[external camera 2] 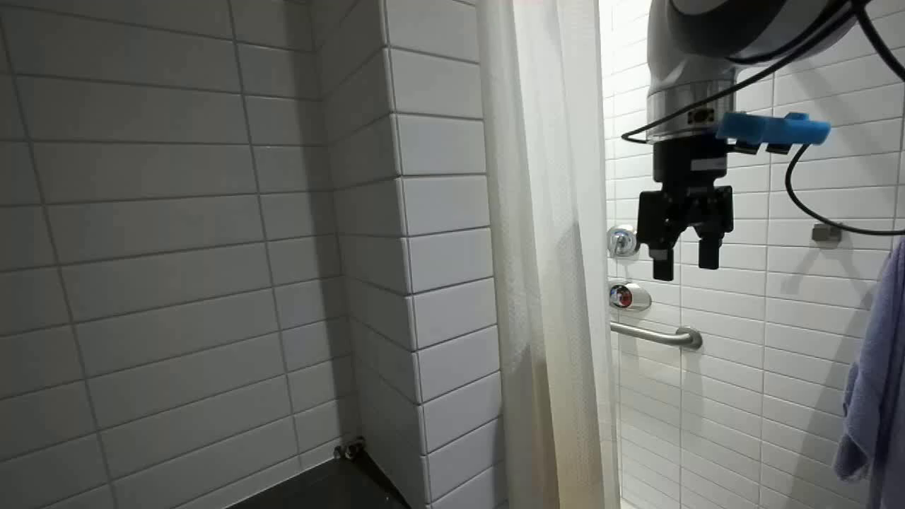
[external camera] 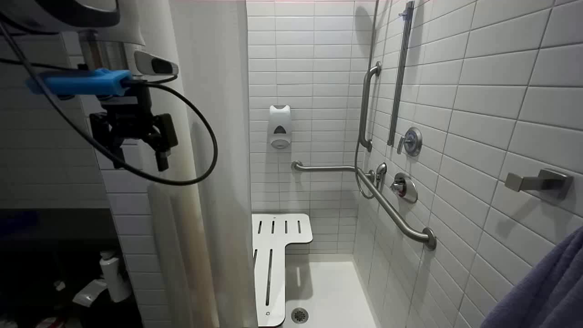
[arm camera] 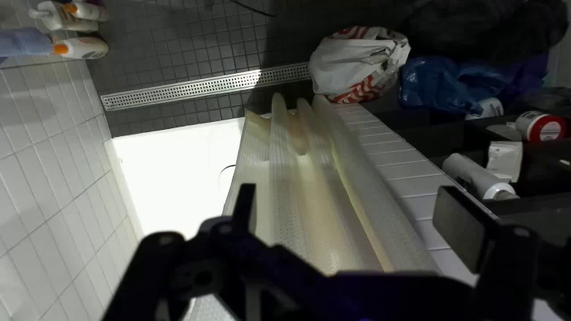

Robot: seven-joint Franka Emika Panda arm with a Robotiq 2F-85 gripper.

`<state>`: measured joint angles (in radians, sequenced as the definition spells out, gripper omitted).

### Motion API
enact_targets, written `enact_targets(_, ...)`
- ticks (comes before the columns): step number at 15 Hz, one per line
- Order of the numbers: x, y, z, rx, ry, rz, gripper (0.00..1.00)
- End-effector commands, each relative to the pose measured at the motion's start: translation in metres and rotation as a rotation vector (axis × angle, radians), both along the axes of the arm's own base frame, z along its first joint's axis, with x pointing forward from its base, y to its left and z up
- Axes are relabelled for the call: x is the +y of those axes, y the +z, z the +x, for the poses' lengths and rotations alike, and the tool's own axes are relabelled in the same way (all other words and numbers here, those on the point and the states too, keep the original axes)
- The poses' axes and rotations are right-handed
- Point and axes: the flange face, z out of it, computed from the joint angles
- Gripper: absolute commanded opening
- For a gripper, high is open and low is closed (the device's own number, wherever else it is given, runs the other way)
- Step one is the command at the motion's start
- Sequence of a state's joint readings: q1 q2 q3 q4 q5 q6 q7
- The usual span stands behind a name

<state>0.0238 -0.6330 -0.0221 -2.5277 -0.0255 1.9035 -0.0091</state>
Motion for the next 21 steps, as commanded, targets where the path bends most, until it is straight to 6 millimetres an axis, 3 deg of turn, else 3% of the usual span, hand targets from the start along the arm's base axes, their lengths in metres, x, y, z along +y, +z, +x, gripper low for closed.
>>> enact_targets(1,0.0001,0.0006,0.0001,0.001,0.000,0.000,1.00)
enact_targets(21,-0.0069,0.0011,-0.0024,-0.007,-0.025,-0.039,1.00)
